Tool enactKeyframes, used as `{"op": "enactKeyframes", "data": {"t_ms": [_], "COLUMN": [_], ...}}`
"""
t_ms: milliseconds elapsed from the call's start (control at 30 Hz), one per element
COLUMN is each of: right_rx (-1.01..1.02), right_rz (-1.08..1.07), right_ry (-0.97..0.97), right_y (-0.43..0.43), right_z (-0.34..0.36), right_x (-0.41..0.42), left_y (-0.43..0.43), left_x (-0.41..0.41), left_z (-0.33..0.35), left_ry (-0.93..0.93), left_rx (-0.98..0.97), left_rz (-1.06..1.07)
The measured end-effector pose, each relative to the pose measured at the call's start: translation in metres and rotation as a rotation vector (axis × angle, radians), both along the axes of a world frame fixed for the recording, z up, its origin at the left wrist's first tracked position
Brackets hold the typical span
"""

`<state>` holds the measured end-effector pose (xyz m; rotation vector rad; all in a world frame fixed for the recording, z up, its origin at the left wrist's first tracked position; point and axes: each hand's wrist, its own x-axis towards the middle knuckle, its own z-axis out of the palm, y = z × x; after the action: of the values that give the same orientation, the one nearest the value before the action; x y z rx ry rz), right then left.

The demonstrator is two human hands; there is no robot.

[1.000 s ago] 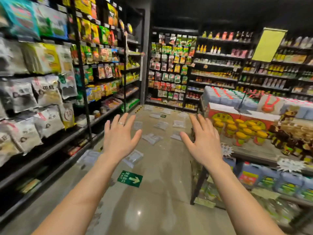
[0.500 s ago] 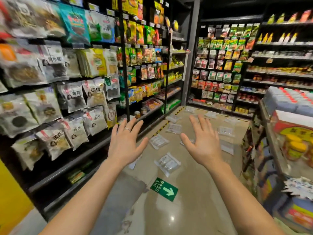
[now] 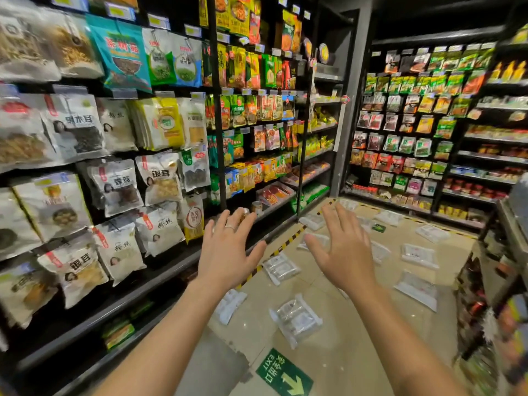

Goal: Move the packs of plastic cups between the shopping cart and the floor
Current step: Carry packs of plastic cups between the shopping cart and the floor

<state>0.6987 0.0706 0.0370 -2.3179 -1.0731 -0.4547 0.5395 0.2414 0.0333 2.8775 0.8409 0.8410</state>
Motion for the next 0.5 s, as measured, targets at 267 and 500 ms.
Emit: {"op": "enactKeyframes", "data": {"t_ms": [267, 500], "right_rx": [-0.050, -0.063], "right_rz": [-0.042, -0.209], "right_ry": [0.019, 0.054], "right_y": [0.090, 0.193], "right_z": [-0.029, -0.044], "right_x": [0.089, 0.163], "left_y": [0.112, 0.231], "left_x": [0.094, 0.198], "left_z": [-0.023, -0.045], "left_ry": [-0.025, -0.019], "left_rx": [0.006, 0.007], "left_rz": [-0.033, -0.169]}}
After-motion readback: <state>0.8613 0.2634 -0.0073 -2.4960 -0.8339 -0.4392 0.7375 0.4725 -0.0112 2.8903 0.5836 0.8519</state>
